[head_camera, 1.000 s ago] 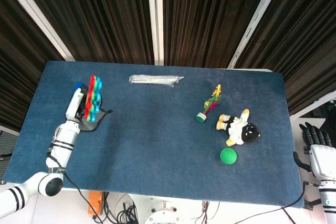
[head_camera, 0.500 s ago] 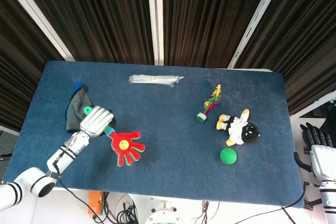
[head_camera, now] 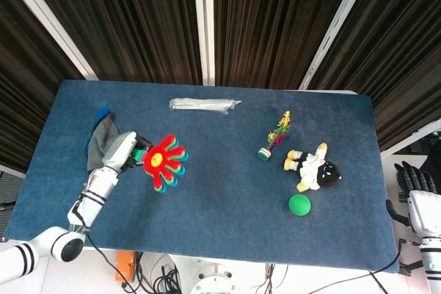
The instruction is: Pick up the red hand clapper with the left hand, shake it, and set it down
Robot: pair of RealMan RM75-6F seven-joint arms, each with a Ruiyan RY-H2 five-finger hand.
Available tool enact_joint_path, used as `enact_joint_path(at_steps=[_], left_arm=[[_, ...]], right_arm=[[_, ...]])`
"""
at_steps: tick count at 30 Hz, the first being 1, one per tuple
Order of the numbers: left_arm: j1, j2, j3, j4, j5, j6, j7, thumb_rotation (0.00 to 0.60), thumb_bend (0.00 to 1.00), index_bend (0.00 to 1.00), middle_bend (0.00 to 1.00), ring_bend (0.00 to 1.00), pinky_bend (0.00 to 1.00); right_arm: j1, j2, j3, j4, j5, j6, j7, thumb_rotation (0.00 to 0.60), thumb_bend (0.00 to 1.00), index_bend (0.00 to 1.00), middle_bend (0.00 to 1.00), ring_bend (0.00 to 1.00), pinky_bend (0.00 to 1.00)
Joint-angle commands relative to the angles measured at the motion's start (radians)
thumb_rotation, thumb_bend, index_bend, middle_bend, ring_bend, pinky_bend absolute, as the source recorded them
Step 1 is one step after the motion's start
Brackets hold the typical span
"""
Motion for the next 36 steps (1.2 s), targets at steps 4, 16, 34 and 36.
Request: enact_joint_path(at_steps=[4, 16, 34, 36], left_arm=[[0.086, 0.058, -0.189, -0.116, -0.224, -0.112, -0.470, 0.600, 0.81, 1.00, 1.00, 1.00, 1.00], [0.018, 0.052, 0.039, 0.088, 0.316, -0.042, -0.001, 0.600, 0.81, 1.00, 1.00, 1.00, 1.00], [-0.052, 0.018, 0.139, 0.069, 0.241, -0.105, 0.642, 0.600, 0.81, 1.00, 1.00, 1.00, 1.00], [-0.051, 0.014, 0.145, 0.080, 0.239, -0.088, 0.631, 0.600, 0.81, 1.00, 1.00, 1.00, 1.00]], right_arm=[[0.002, 0.000, -0.005, -0.004, -0.007, -0.005, 0.004, 0.600, 0.32, 0.00, 0.00, 0.00, 0.00], [0.005, -0.002, -0.005, -0.004, -0.003, -0.011, 0.007, 0.600, 0.32, 0.00, 0.00, 0.00, 0.00], [-0.002, 0.000, -0.007, 0.015, -0.001, -0.011, 0.042, 0.600, 0.32, 0.00, 0.00, 0.00, 0.00], [-0.002, -0.002, -0.009, 0.016, -0.002, -0.012, 0.043, 0.600, 0.32, 0.00, 0.00, 0.00, 0.00]])
